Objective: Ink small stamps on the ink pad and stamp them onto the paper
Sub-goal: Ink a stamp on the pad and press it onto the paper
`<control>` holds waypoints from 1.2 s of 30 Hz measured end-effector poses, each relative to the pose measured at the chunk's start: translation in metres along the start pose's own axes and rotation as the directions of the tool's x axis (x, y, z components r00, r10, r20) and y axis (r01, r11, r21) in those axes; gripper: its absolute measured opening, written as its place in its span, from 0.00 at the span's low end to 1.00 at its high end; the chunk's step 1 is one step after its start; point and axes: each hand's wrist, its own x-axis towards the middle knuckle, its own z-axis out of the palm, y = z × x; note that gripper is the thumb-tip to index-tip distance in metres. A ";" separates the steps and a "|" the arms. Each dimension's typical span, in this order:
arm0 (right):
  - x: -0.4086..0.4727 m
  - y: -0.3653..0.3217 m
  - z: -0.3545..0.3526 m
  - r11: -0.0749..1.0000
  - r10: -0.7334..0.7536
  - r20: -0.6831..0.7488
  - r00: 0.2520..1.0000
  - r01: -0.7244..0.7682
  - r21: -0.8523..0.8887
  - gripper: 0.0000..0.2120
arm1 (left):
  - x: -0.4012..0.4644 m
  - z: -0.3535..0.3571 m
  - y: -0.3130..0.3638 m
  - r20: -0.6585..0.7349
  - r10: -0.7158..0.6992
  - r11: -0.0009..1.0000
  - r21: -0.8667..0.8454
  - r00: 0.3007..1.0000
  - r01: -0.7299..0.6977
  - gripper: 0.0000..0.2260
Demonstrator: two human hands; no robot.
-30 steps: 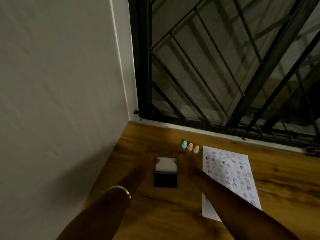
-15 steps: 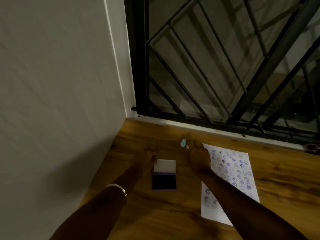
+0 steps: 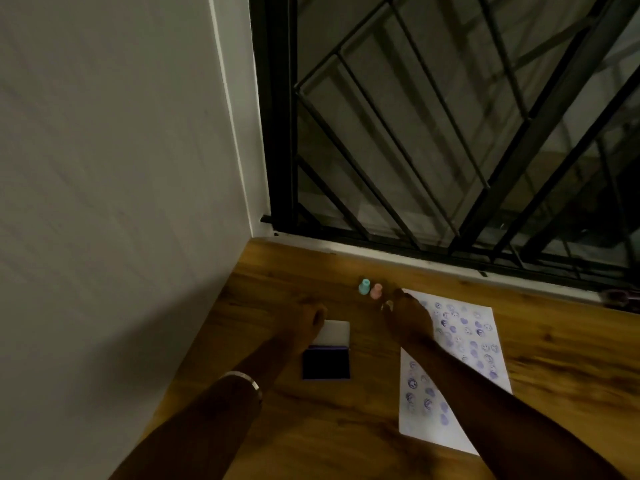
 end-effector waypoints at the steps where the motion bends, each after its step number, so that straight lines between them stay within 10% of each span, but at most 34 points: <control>1: -0.002 0.000 0.001 1.000 -0.005 0.017 1.000 0.005 0.020 0.14 | -0.001 0.000 0.002 0.000 0.002 1.000 -0.004 1.000 -0.002 0.10; 6: -0.027 -0.027 -0.004 0.897 -0.109 0.087 0.990 0.060 0.439 0.08 | -0.011 0.003 0.012 0.061 0.006 0.999 -0.047 0.998 -0.003 0.15; 15: -0.070 -0.085 -0.013 0.819 -0.331 0.167 0.929 0.195 0.540 0.04 | -0.044 0.004 0.024 -0.066 0.038 0.969 -0.240 0.997 -0.053 0.11; 26: -0.100 -0.098 -0.016 0.809 -0.460 0.127 0.879 0.355 0.469 0.05 | -0.073 0.006 0.013 -0.052 0.059 0.986 -0.155 0.997 -0.067 0.14; 36: -0.107 -0.094 -0.002 0.899 -0.438 0.059 0.897 0.434 0.065 0.10 | -0.103 0.006 -0.021 -0.073 -0.257 0.944 -0.232 0.964 0.234 0.05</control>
